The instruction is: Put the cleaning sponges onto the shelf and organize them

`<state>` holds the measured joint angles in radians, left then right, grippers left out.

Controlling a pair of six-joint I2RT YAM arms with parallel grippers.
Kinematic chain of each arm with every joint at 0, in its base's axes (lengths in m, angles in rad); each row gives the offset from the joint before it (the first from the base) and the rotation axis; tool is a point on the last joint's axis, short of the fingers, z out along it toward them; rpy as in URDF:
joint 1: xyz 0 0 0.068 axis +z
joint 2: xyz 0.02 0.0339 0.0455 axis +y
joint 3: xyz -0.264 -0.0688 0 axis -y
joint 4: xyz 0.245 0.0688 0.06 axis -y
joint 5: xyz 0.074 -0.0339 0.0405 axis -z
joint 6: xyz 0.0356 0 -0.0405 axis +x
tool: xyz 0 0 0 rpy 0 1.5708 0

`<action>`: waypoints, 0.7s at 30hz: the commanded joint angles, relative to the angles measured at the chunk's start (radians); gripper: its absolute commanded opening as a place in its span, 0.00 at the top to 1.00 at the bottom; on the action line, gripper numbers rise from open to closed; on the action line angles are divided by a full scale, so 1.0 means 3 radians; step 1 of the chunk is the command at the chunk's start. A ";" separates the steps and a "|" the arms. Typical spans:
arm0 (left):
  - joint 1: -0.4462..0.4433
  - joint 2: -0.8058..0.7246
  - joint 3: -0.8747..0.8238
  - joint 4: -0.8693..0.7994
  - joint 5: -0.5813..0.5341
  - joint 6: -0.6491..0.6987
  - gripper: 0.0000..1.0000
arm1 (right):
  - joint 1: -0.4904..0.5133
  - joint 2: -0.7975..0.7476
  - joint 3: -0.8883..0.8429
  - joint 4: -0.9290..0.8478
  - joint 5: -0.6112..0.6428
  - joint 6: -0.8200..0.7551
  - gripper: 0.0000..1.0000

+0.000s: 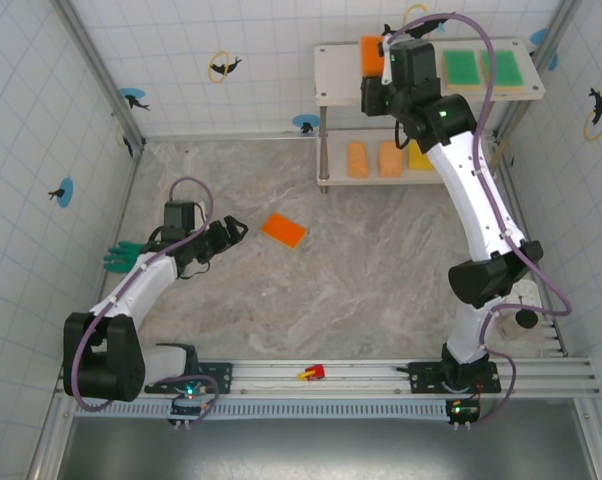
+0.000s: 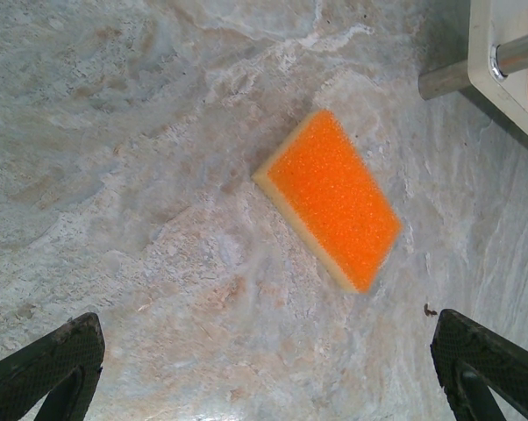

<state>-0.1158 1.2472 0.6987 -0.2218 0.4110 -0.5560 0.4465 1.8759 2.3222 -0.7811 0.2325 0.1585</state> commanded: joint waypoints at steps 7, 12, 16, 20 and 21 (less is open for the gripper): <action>0.0028 -0.0071 -0.0043 -0.0008 -0.0004 0.0068 0.03 | -0.0089 0.0277 0.0328 0.0278 0.0107 0.0256 0.37; 0.0024 -0.0039 -0.0023 0.0011 0.0000 0.0059 0.03 | -0.0127 0.0371 0.0355 0.0276 0.0107 0.0282 0.37; 0.0026 -0.0016 -0.0003 0.0017 0.0009 0.0063 0.03 | -0.0144 0.0415 0.0359 0.0285 0.0121 0.0290 0.36; 0.0027 -0.0016 -0.0007 0.0024 0.0014 0.0056 0.03 | -0.0164 0.0455 0.0358 0.0292 0.0135 0.0296 0.35; 0.0028 -0.0016 -0.0005 0.0024 0.0012 0.0055 0.03 | -0.0165 0.0465 0.0357 0.0292 0.0137 0.0296 0.35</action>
<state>-0.1158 1.2415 0.6960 -0.2218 0.4107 -0.5533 0.4038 1.9968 2.3856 -0.7322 0.2600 0.2352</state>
